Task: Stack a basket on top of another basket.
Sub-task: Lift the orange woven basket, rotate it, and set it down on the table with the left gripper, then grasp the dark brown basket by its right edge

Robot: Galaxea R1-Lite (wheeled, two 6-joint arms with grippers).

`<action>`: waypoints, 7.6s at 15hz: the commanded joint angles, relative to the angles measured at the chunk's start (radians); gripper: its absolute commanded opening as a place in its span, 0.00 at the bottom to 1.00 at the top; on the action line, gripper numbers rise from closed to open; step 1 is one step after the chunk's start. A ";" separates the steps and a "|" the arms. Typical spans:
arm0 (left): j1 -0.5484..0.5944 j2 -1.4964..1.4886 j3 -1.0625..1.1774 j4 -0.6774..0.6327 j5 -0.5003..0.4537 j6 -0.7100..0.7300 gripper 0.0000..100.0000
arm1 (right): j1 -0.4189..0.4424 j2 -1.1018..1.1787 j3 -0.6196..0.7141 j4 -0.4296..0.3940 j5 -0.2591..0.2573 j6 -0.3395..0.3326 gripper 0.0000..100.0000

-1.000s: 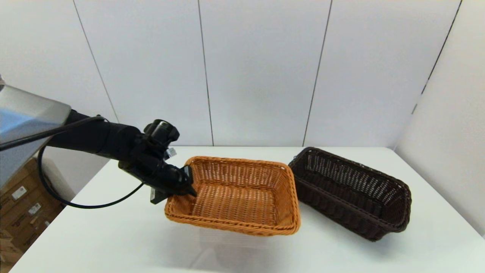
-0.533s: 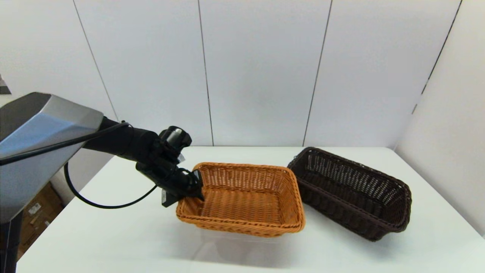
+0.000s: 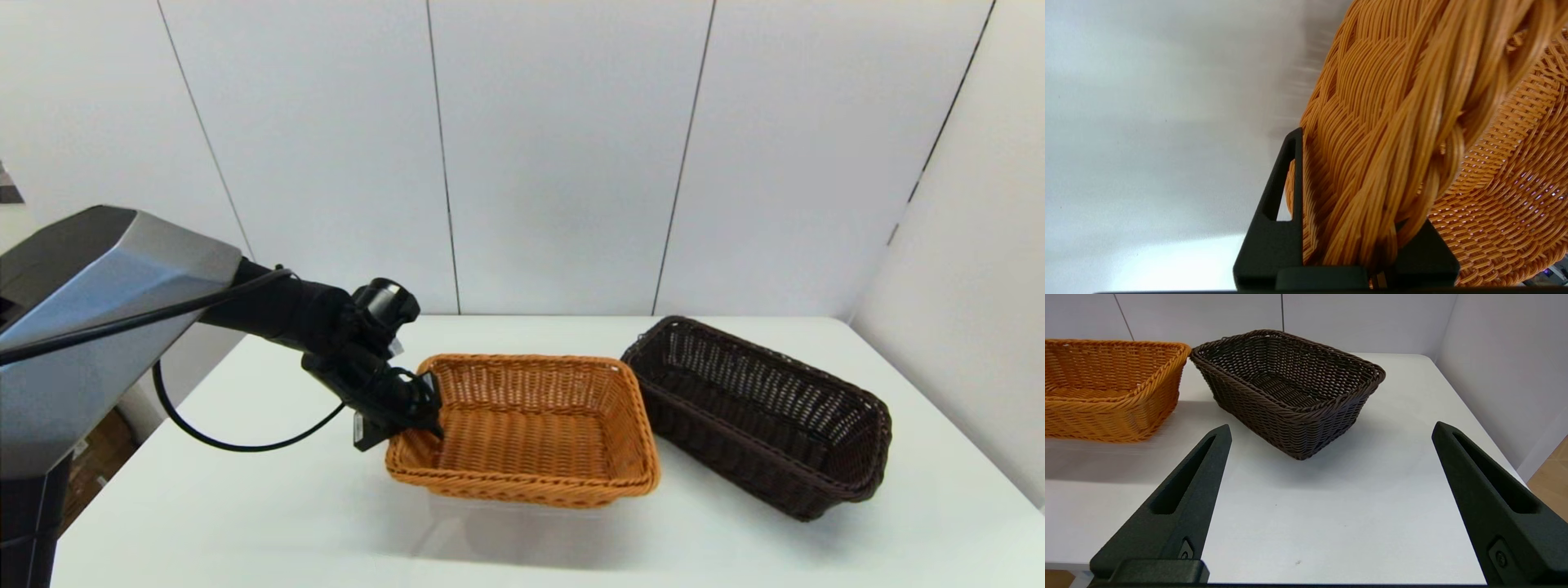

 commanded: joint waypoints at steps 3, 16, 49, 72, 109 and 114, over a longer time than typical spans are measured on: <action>0.018 -0.048 0.008 0.024 -0.003 0.003 0.00 | 0.000 0.000 0.000 0.000 0.000 0.000 1.00; 0.024 -0.022 0.009 0.057 -0.005 0.003 0.00 | 0.000 -0.002 0.000 0.002 0.000 0.000 1.00; -0.044 0.041 -0.026 0.027 0.060 -0.094 0.00 | 0.000 -0.002 0.000 0.002 0.000 0.000 1.00; -0.044 -0.820 0.063 0.310 0.293 -0.002 1.00 | 0.000 -0.002 0.000 0.000 0.000 0.000 1.00; 0.343 -2.203 1.371 -0.401 0.325 0.768 1.00 | 0.000 0.000 0.000 0.000 0.000 0.000 1.00; 0.343 -2.203 1.375 -0.402 0.334 0.700 1.00 | -0.001 0.000 0.000 0.000 0.000 0.000 1.00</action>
